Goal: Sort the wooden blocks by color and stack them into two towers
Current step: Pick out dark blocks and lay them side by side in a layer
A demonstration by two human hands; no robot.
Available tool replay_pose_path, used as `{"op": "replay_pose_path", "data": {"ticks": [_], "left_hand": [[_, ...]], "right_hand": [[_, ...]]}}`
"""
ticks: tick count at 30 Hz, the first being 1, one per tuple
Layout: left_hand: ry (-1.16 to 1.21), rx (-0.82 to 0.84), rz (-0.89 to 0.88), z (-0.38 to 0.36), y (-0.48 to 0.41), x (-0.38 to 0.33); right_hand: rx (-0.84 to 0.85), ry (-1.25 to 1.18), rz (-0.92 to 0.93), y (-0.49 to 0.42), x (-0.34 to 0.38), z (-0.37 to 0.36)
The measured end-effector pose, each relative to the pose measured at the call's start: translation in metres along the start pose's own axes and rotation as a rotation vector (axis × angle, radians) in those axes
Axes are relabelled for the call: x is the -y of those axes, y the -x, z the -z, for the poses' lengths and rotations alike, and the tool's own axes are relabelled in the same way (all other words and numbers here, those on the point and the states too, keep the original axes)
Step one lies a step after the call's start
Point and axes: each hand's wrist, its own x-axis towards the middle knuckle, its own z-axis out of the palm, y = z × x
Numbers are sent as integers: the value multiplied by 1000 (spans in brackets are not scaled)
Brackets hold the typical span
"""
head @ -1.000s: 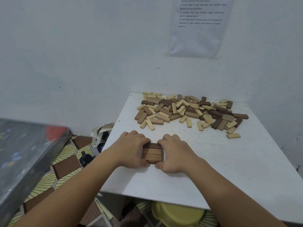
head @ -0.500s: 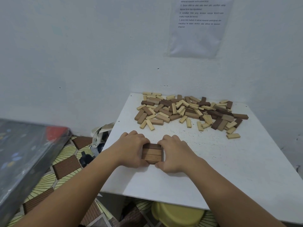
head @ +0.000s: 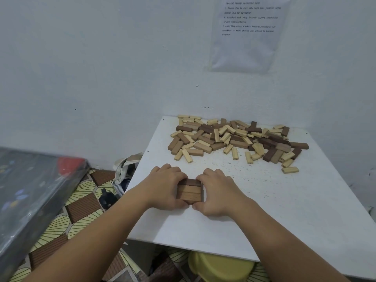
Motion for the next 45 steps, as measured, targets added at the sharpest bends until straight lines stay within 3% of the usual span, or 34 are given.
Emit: {"op": "replay_pose_path", "data": {"ticks": [14, 24, 27, 30, 34, 37, 40, 45], "left_hand": [[132, 93, 35, 3, -5, 5], [133, 71, 46, 5, -1, 0], [251, 83, 97, 10, 6, 3], [554, -27, 160, 9, 26, 9], [1012, -333, 300, -9, 35, -14], [1131, -487, 407, -25, 22, -34], [1219, -507, 468, -30, 9, -41], [1291, -477, 479, -38, 8, -42]], "right_hand": [[60, -15, -11, -1, 2, 4], [57, -24, -24, 3, 5, 7], [72, -77, -59, 8, 1, 10], [-26, -356, -96, 17, -5, 8], [-358, -1020, -253, 20, 13, -9], [-452, -1321, -346, 9, 34, -17], [-465, -1482, -367, 0, 45, -22], [-498, -1499, -396, -1, 43, -33]]}}
